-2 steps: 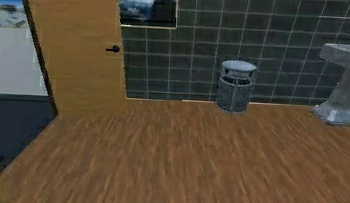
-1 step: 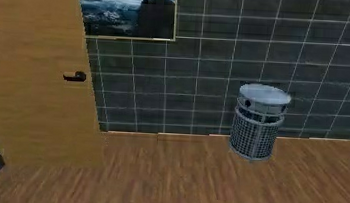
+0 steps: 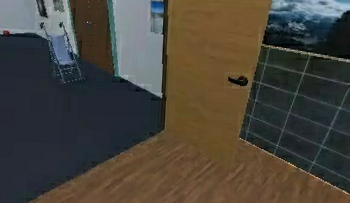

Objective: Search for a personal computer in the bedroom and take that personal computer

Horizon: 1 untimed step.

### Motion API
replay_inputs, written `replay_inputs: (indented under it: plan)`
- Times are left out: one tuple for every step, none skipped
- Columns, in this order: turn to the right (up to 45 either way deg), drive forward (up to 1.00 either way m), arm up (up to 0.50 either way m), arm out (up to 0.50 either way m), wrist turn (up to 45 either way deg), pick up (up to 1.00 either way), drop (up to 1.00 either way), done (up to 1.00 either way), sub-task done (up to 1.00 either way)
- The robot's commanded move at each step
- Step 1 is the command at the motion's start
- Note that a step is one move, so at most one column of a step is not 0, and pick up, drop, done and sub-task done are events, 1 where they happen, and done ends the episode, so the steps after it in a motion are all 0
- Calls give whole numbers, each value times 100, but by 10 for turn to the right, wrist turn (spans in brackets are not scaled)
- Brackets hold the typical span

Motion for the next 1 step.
replay_inputs:
  plan:
    - [-270, 0, 0, 0, 0, 0, 0, 0, 0]
